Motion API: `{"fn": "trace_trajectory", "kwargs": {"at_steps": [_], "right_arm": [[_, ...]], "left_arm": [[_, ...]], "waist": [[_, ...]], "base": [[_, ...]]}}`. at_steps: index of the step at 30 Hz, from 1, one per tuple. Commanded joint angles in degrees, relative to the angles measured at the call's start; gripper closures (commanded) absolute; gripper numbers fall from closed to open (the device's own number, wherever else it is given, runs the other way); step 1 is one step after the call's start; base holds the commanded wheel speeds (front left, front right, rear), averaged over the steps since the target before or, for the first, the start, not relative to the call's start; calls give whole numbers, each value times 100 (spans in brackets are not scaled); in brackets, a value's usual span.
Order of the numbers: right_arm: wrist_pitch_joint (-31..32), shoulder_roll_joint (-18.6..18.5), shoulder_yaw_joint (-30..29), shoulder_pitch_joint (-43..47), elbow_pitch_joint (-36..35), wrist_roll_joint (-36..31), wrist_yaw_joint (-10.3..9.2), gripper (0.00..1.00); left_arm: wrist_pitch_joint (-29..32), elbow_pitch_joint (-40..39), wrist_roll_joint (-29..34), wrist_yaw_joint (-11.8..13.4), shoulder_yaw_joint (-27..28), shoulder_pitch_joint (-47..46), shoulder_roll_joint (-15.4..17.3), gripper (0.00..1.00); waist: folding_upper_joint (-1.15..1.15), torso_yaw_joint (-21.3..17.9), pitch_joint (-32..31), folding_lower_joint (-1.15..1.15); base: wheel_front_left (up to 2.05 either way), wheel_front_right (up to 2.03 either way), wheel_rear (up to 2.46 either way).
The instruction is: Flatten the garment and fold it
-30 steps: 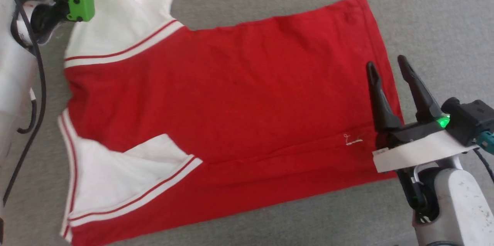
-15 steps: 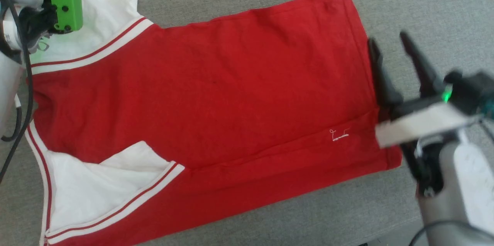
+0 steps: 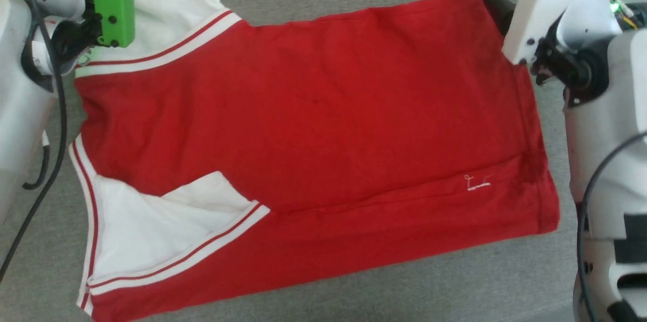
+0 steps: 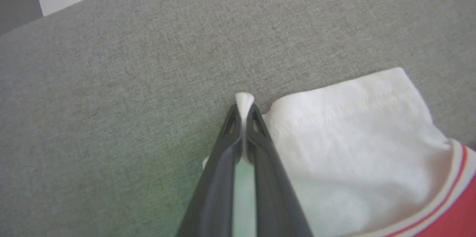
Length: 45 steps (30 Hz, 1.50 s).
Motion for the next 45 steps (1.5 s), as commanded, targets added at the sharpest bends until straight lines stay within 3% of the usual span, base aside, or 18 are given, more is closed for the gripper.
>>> {"fn": "trace_trajectory", "kwargs": {"at_steps": [1,2,4,5,6,11,19,24,30,35,45], "right_arm": [[238,18,-59,-179,190,-129,-8,0],[402,24,-88,-256,299,-194,-8,2],[983,25,-92,-408,561,-535,-8,80],[1092,23,-84,-430,575,-616,-8,97],[1181,22,-68,-448,560,-704,-8,100],[945,33,12,-330,315,-808,-8,100],[-843,-183,280,583,-121,-494,-8,100],[-1888,-418,427,1347,-443,-175,-8,100],[-2571,-664,397,2319,-815,115,-8,100],[-2672,-822,273,3079,-1066,246,-8,100],[-2072,-945,-49,4247,-1383,172,-8,100]], "left_arm": [[-63,7,23,-54,-18,-37,-41,100],[-94,15,24,-75,-21,-52,-56,100],[-218,57,26,-154,-27,-79,-100,100],[-262,72,28,-176,-28,-81,-111,100],[-343,80,49,-215,-35,-87,-117,100],[-1128,140,315,-294,-21,-41,-119,100],[-3116,-57,406,-375,182,954,-181,100],[-3951,-539,330,-244,265,1912,-154,100],[-4536,-1226,153,66,295,3156,-133,100],[-4725,-1712,-109,289,250,4225,-86,100],[-4848,-1947,-634,360,11,5559,-258,100]], "waist": [[0,130,70,-1],[0,151,81,-1],[0,198,91,-1],[0,210,89,-1],[0,222,84,-1],[0,264,-52,-1],[0,415,-806,-1],[0,582,-1370,-1],[0,832,-1913,-1],[0,999,-2187,-1],[0,1257,-2323,-1]], "base": [[0,0,0],[0,0,0],[0,0,0],[0,0,0],[0,0,0],[0,0,0],[0,0,0],[0,0,0],[0,0,0],[0,0,0],[0,0,0]]}}
